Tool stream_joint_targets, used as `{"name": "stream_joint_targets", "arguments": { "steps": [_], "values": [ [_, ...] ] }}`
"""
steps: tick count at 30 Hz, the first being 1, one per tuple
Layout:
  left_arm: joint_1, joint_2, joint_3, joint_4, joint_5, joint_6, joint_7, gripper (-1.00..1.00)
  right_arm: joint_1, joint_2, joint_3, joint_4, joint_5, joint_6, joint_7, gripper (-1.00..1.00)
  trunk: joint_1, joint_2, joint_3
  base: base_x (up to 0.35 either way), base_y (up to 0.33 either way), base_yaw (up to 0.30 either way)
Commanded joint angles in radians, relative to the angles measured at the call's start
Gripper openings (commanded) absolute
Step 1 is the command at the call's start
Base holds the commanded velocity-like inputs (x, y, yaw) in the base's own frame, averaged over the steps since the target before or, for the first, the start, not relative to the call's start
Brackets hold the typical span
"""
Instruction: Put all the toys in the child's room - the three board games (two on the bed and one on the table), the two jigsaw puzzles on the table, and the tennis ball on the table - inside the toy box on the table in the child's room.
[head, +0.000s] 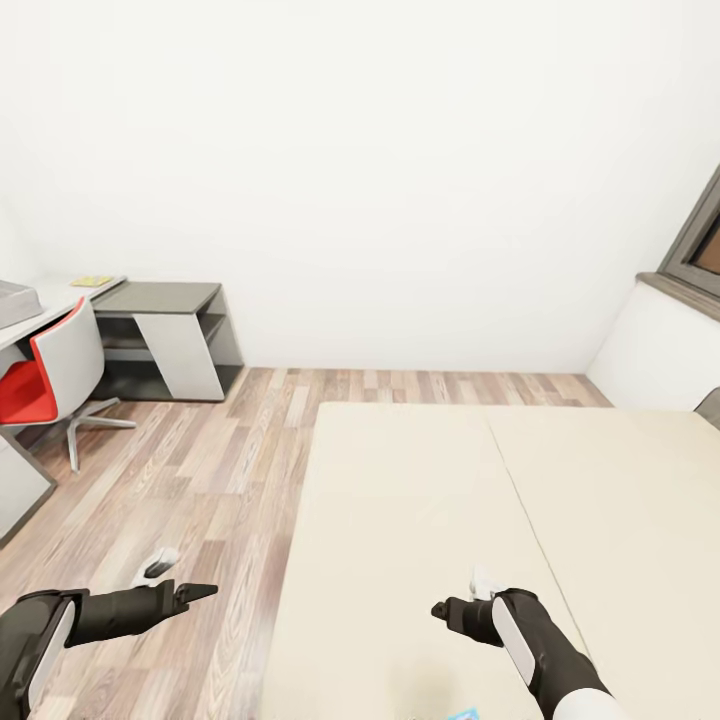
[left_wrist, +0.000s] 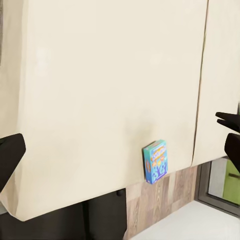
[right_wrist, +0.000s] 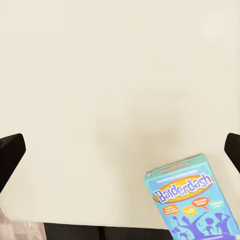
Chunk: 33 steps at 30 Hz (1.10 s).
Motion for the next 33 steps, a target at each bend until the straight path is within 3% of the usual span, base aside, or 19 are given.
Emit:
{"name": "stream_joint_targets", "arguments": {
  "steps": [1,20,33],
  "values": [
    [-0.001,0.0,0.001,0.0,-0.002,0.008,-0.005,1.0,-0.001,0.001,-0.006,-0.001,0.004,0.006,0.006,1.0,0.001,-0.002,-0.004,0.0,0.0,0.0],
    [-0.001,-0.002,0.001,-0.001,-0.002,0.008,-0.004,1.0,-0.001,0.001,-0.006,-0.001,0.004,0.006,0.006,1.0,0.001,-0.002,-0.035,0.0,0.0,0.0],
    [-0.001,-0.002,0.001,0.0,-0.002,0.008,-0.003,1.0,-0.001,0.001,-0.006,-0.007,0.004,0.005,0.007,1.0,0.001,-0.002,-0.04,0.0,0.0,-0.024]
  ]
}}
